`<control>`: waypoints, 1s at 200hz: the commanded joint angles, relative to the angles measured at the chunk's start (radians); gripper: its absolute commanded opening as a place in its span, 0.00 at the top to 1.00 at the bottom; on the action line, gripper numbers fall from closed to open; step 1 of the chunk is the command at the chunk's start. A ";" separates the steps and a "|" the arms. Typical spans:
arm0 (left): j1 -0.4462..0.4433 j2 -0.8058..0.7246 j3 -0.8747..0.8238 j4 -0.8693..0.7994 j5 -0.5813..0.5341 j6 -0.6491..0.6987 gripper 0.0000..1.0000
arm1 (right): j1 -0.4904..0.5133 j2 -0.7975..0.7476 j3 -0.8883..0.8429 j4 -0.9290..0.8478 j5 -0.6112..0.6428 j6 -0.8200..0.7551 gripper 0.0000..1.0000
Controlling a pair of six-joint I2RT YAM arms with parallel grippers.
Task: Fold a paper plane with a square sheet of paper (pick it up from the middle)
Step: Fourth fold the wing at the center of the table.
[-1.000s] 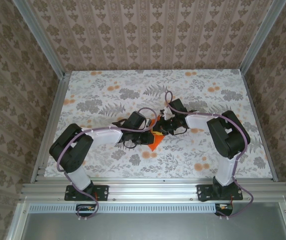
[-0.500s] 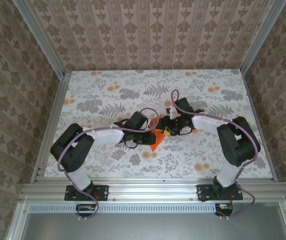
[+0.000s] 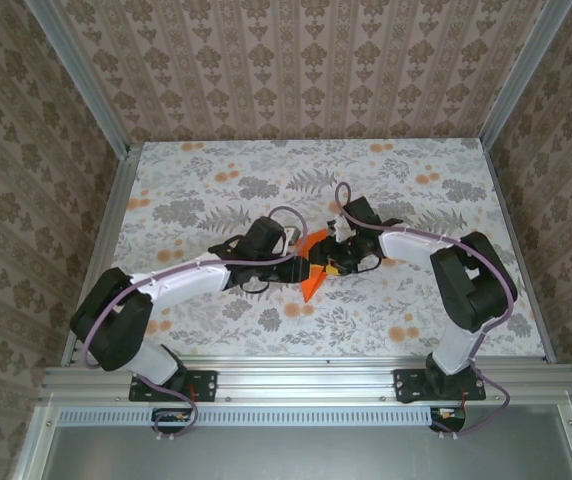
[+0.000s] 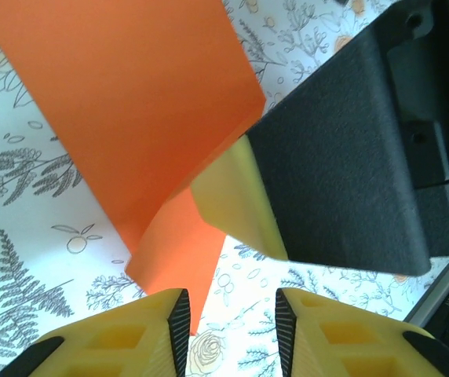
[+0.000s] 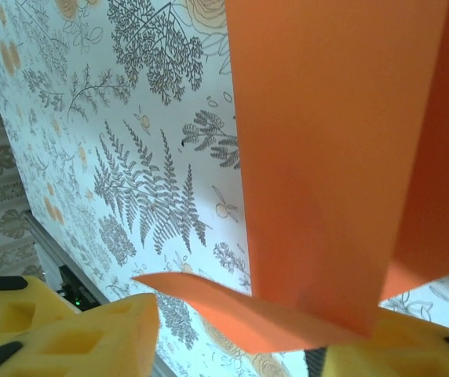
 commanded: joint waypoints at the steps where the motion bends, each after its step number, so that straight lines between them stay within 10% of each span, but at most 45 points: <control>1: -0.018 0.014 -0.003 -0.028 -0.015 0.001 0.66 | 0.003 0.038 0.042 -0.049 0.003 -0.046 0.53; 81: -0.051 0.193 0.128 -0.120 -0.141 -0.008 0.97 | -0.001 0.047 0.063 -0.109 -0.010 -0.137 0.48; 200: -0.051 0.292 0.165 -0.116 -0.096 0.023 1.00 | -0.011 0.092 0.131 -0.221 -0.010 -0.300 0.49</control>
